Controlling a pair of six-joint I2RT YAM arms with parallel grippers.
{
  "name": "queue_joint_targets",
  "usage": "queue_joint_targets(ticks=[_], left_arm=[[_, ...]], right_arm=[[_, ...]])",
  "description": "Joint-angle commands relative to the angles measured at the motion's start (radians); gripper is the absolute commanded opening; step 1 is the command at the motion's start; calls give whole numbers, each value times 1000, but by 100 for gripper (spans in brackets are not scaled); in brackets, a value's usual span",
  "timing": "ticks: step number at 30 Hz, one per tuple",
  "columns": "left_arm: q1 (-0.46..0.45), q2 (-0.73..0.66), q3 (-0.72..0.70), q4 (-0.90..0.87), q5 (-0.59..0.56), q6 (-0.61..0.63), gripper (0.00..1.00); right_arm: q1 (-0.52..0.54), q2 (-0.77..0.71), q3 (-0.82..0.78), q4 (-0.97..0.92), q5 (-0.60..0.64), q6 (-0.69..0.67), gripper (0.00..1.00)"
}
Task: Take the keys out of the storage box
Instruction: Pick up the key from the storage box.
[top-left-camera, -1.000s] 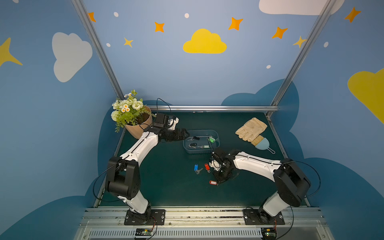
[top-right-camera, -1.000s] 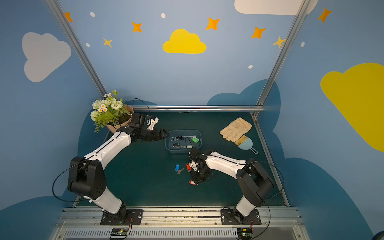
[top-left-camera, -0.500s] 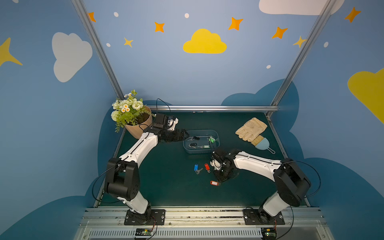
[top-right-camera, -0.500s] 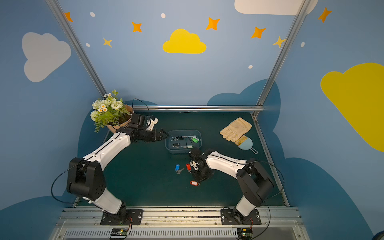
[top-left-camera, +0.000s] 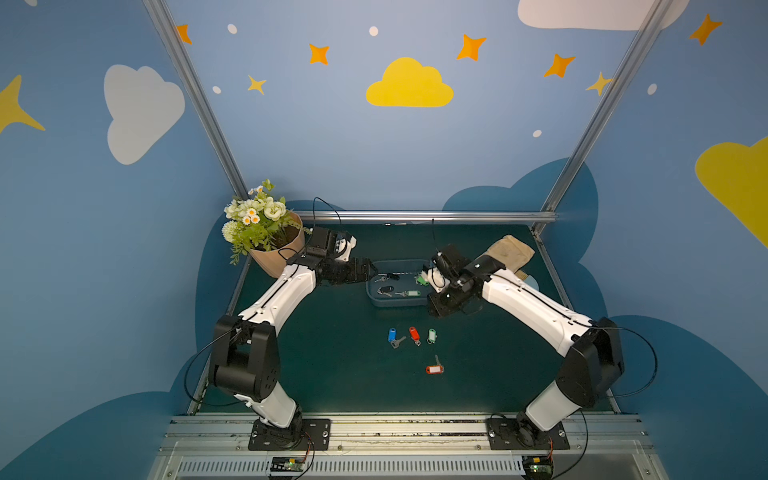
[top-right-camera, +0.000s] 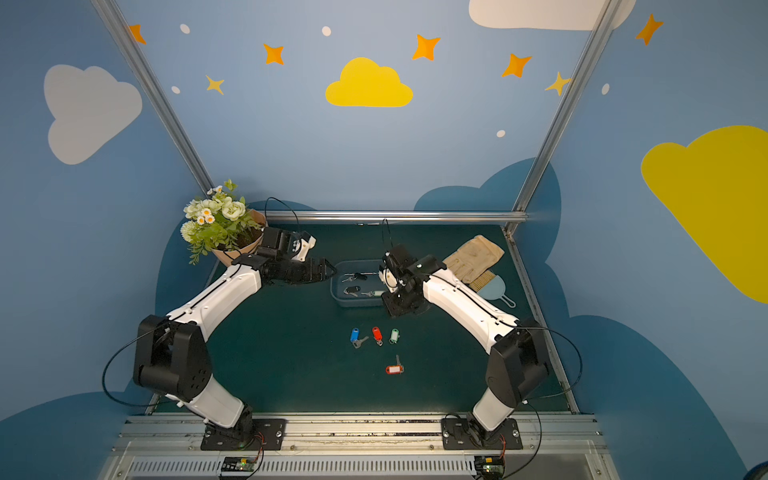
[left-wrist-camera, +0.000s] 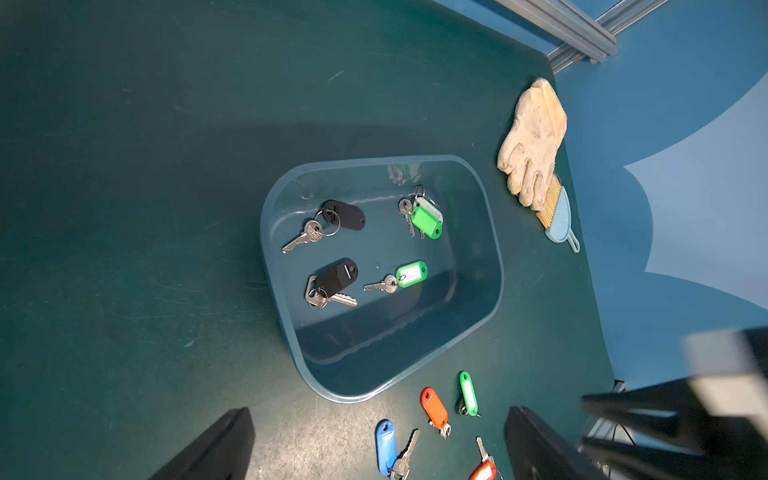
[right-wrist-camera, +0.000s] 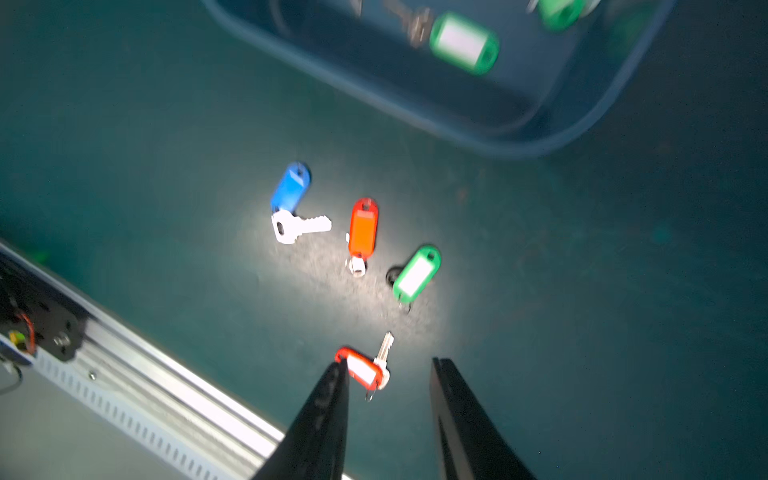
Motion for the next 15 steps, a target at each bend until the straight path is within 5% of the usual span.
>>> queue_joint_targets(ticks=[1, 8, 15], left_arm=[[4, 0, 20, -13, -9, 19, 100], [4, -41, 15, -41, -54, 44, 100], [9, -87, -25, -50, -78, 46, 100]], right_arm=[[-36, 155, 175, -35, 39, 49, 37], [-47, 563, 676, -213, 29, 42, 37], [-49, 749, 866, -259, 127, 41, 39]])
